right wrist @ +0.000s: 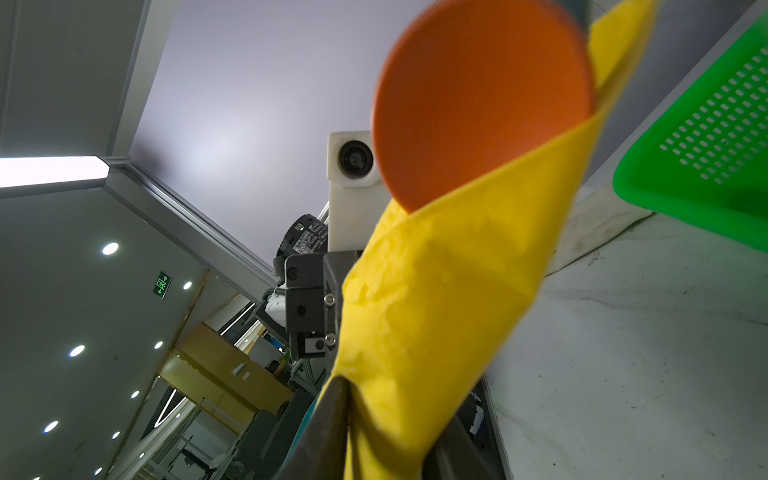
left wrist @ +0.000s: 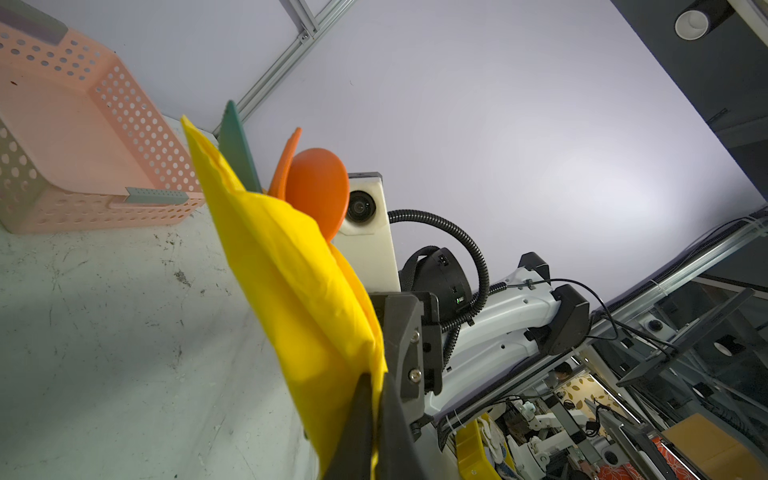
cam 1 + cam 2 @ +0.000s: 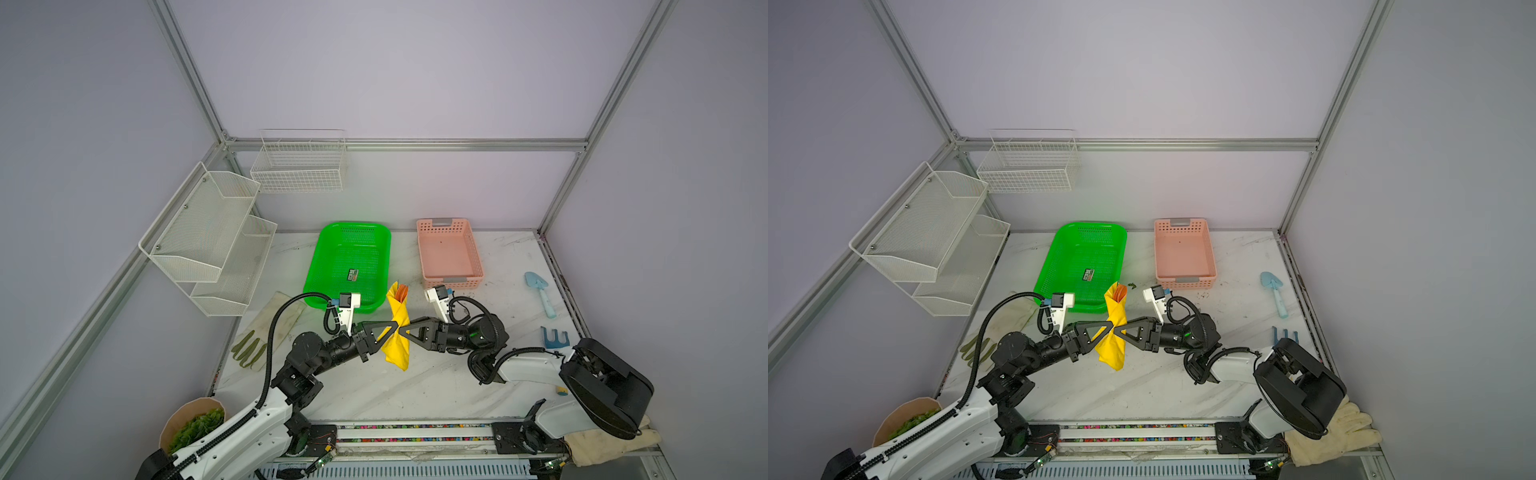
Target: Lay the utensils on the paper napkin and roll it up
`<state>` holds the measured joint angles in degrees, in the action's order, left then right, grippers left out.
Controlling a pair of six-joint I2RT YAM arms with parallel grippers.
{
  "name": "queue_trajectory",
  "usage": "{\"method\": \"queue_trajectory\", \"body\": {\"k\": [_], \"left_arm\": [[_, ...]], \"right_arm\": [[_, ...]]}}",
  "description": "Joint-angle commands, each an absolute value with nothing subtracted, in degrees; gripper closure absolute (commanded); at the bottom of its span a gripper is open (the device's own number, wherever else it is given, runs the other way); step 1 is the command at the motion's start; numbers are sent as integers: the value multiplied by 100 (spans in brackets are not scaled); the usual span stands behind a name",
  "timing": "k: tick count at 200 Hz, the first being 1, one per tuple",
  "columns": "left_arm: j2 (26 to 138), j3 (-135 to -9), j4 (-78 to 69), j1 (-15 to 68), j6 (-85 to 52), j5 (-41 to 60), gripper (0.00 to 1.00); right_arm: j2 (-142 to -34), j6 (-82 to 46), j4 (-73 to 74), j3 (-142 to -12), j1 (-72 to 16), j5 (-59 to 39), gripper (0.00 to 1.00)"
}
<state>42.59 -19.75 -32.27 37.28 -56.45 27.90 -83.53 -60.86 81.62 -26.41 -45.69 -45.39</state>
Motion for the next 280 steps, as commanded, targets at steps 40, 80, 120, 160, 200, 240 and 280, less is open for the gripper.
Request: {"method": "queue_trajectory", "body": {"k": [40, 80, 120, 160, 200, 240, 280], "left_arm": [[4245, -1828, -3543, 3744, -5677, 2973, 100], [4301, -1818, -3656, 3744, -5712, 3006, 100], [4393, -1804, -3804, 3747, -5748, 3049, 100], [4373, -1780, -3832, 3746, -5748, 3043, 100], [4242, -1745, -3747, 3749, -5743, 2985, 100], [4004, -1714, -3578, 3744, -5643, 2753, 98], [3744, -1781, -3130, 3736, -5520, 2612, 65]], "right_arm": [[-8382, -6312, 8940, -2711, -4597, -4555, 61], [-8498, -6452, 9173, -2716, -4594, -4560, 71], [-8535, -6532, 9325, -2684, -4597, -4542, 84], [-8502, -6574, 9353, -2638, -4597, -4508, 89], [-8425, -6552, 9265, -2603, -4597, -4453, 93], [-8256, -6430, 8979, -2564, -4592, -4371, 95], [-8129, -6306, 8745, -2496, -4597, -4236, 95]]}}
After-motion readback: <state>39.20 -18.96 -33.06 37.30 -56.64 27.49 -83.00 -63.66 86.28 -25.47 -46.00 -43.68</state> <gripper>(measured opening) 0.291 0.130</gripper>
